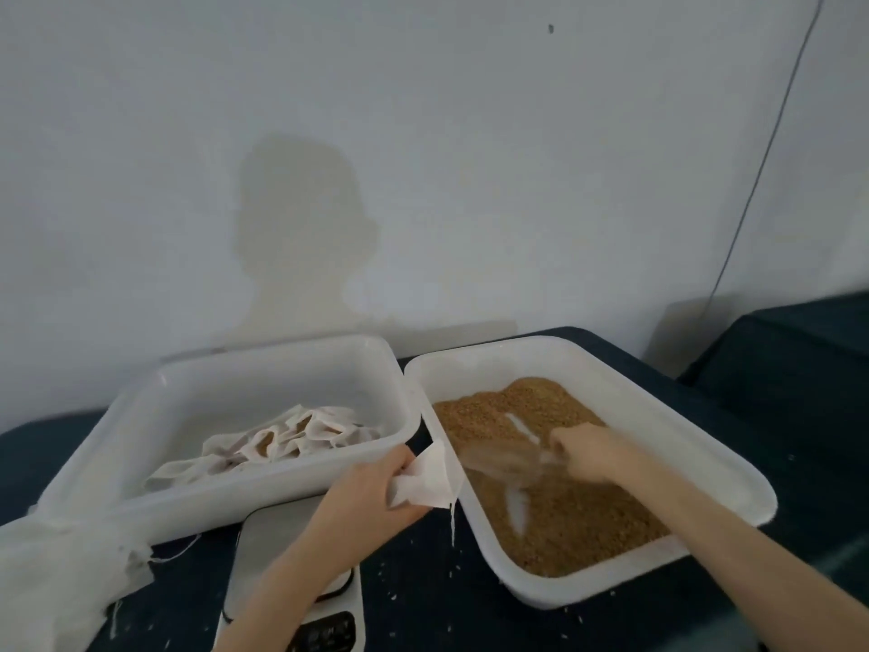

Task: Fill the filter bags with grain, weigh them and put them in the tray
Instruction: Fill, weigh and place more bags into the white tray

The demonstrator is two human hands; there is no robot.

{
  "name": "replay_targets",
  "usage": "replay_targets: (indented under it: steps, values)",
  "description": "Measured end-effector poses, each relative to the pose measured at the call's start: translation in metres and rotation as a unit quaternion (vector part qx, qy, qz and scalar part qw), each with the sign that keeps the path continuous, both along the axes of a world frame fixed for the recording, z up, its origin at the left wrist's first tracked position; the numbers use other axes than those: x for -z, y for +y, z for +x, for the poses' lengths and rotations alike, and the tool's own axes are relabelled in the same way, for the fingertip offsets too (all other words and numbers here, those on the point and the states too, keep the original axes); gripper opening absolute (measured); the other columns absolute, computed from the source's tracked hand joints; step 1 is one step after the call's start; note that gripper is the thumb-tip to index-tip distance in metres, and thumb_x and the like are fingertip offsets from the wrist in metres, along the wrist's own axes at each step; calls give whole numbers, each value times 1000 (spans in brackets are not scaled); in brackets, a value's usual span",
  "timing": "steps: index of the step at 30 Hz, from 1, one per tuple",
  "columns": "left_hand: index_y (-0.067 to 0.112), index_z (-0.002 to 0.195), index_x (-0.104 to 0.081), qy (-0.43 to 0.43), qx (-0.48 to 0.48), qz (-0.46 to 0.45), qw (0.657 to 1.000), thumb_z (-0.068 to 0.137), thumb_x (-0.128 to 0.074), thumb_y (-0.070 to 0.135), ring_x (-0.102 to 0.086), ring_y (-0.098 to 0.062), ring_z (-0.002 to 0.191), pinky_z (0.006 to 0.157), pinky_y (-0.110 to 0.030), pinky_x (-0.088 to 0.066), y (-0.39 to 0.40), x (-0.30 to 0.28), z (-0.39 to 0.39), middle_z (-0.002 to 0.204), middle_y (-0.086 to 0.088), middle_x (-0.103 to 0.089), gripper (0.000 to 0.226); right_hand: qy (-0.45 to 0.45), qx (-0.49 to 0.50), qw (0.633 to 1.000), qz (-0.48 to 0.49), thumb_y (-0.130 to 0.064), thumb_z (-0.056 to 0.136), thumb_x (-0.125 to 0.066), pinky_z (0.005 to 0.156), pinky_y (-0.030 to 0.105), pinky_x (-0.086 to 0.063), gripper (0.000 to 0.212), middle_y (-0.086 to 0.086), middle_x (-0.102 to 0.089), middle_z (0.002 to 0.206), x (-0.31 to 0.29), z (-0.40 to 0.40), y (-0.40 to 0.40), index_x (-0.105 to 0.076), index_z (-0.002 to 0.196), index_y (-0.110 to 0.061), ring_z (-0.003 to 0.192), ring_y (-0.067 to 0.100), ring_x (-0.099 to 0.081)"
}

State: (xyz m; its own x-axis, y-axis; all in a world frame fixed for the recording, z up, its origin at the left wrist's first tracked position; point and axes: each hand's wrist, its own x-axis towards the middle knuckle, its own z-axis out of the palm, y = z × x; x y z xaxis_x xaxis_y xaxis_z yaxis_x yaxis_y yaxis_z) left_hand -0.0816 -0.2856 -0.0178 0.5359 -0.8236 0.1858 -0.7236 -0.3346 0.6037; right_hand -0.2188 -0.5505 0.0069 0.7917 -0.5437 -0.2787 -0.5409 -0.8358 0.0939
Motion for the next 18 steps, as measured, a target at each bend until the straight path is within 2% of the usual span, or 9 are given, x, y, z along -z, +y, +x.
replay_targets:
  steps: [3,5,7,10,13,18]
  values:
    - [41,89,-49,0,-10,10,1000,80,-69,44,-57,3,66,55,-13,-40,3,1,2,80,14,-62,22,5,14,1000,-22,-42,97,-49,82,29,-47,24,-3,-59,110,-6,-20,-25,-54,110,-24,98,16,-57]
    - [40,88,-49,2,-14,15,1000,79,-70,43,-57,4,65,54,-13,-40,4,1,2,79,14,-62,22,-17,22,999,-19,-46,94,-53,76,25,-46,16,-8,-57,99,-7,-30,-36,-52,96,-30,89,10,-56]
    - [39,88,-49,3,-14,17,1000,79,-70,43,-58,5,66,54,-14,-42,3,1,2,79,13,-62,22,-35,20,998,-43,-34,94,-56,72,22,-45,12,-11,-56,95,-11,-37,-43,-48,85,-35,84,8,-54]
    - [38,87,-49,-1,-12,16,1000,79,-70,44,-58,6,69,53,-14,-42,2,2,1,78,12,-62,23,-52,14,996,-73,-18,90,-54,72,25,-44,22,-13,-55,89,-17,-43,-48,-47,77,-35,81,7,-52]
    - [38,88,-50,-1,-11,17,1000,78,-71,45,-58,5,73,55,-15,-43,1,4,0,80,12,-62,24,-30,-22,999,-30,-14,88,-55,71,21,-45,21,-11,-57,89,-18,-45,-48,-53,79,-32,82,7,-55]
    - [39,89,-49,7,-8,22,1000,77,-71,45,-58,6,71,53,-14,-42,1,6,-1,81,12,-62,26,4,-78,992,95,-1,84,-63,86,27,-53,37,-13,-57,100,-6,-39,-39,-53,79,-36,97,8,-59]
